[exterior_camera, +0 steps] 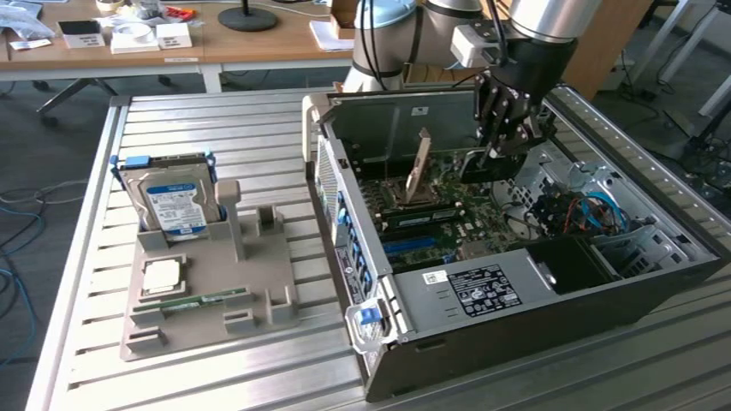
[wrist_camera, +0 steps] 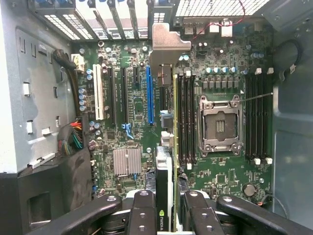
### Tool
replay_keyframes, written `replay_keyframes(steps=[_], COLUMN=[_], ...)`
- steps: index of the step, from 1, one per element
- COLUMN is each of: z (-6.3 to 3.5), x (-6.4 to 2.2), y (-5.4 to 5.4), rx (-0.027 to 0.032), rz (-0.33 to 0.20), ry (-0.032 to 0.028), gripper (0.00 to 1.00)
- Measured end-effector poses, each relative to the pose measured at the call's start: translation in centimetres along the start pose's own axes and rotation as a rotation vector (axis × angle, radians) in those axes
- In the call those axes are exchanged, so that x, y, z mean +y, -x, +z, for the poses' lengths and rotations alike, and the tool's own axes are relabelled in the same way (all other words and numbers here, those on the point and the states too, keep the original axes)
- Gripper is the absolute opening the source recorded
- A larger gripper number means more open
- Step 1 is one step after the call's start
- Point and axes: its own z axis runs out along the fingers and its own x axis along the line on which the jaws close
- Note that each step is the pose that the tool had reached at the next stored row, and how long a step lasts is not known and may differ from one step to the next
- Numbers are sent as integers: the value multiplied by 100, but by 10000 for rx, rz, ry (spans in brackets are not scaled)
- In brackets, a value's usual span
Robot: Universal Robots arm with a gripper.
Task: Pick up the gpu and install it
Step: 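Insert the gpu into the slot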
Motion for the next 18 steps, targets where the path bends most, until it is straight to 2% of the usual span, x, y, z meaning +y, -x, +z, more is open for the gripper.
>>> replay_keyframes(steps=[7,18], z=[4,88], x=[0,1], y=[0,-3], rx=[-3,1], rz=[0,0], ry=[-1,0], gripper=[27,27])
